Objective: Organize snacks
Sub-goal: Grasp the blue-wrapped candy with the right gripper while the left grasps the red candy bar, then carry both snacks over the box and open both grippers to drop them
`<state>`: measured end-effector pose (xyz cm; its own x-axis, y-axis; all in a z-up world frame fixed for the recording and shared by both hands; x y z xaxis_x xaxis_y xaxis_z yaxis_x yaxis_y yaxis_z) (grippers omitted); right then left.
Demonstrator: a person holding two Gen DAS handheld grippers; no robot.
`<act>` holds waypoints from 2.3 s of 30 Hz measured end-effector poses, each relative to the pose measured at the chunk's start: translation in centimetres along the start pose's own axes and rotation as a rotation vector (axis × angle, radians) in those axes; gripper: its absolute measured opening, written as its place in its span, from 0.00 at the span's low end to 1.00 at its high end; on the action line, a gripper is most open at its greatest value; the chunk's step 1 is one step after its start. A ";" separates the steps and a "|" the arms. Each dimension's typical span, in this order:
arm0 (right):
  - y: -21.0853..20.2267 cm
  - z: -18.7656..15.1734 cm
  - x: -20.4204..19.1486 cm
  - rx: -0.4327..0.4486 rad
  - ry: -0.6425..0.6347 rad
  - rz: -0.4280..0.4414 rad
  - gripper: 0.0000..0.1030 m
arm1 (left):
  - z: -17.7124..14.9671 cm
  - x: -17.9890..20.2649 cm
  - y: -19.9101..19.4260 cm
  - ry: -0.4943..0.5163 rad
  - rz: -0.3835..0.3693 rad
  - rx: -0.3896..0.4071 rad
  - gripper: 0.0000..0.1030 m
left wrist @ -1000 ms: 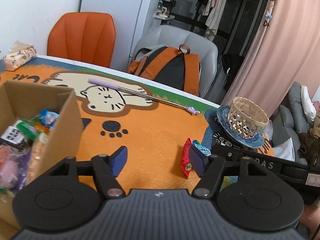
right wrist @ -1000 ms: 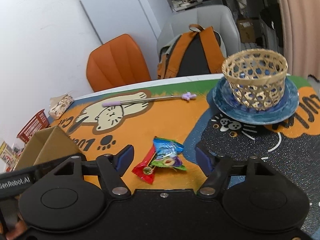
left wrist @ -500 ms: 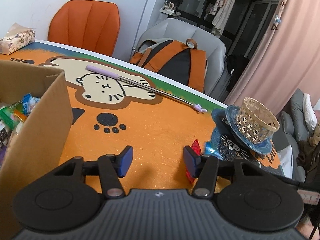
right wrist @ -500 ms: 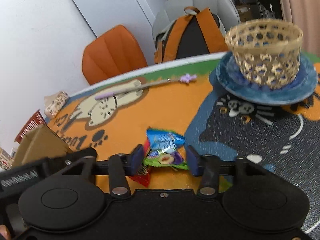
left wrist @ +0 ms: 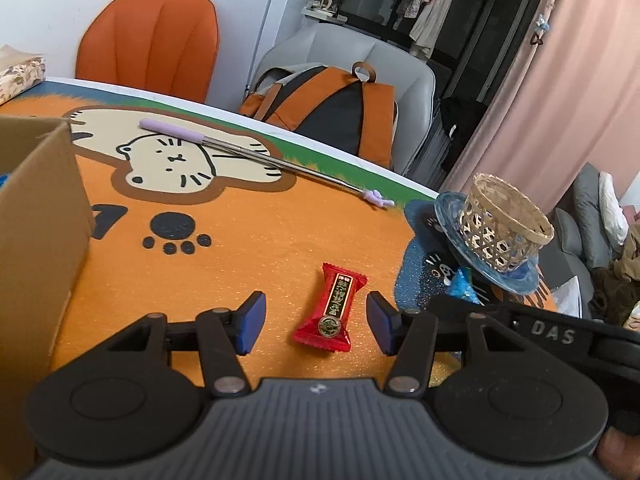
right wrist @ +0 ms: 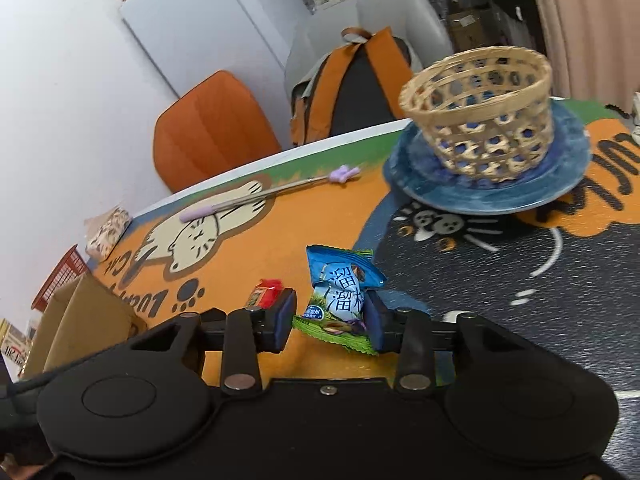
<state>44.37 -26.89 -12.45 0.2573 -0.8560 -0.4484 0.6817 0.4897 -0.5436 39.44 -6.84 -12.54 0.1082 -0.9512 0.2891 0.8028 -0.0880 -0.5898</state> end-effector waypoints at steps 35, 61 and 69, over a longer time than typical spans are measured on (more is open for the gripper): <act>-1.5 0.2 -3.5 -0.002 -0.015 0.032 0.37 | 1.9 0.2 -4.2 0.053 0.049 0.051 0.17; -5.7 0.0 -14.3 0.057 -0.156 0.141 0.37 | 4.8 -5.8 -14.6 -0.033 0.081 0.166 0.17; -5.7 -0.6 -16.9 0.053 -0.184 0.173 0.37 | 5.0 -8.1 -16.7 -0.050 0.100 0.181 0.17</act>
<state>35.76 -15.10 -2.19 0.4903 -0.7786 -0.3918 0.6504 0.6260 -0.4302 28.06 3.78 -1.28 0.2181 -0.9361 0.2758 0.8783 0.0651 -0.4737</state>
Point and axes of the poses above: each gripper's, at about its wrist camera, not at the fingertips, and y roughly the way its jaws point, x to its right, z to its top, the point moved 6 cm from there along y, roughly the way its jaws point, and after that the axes turned 4 degrees about x, right-handed, at the moved point
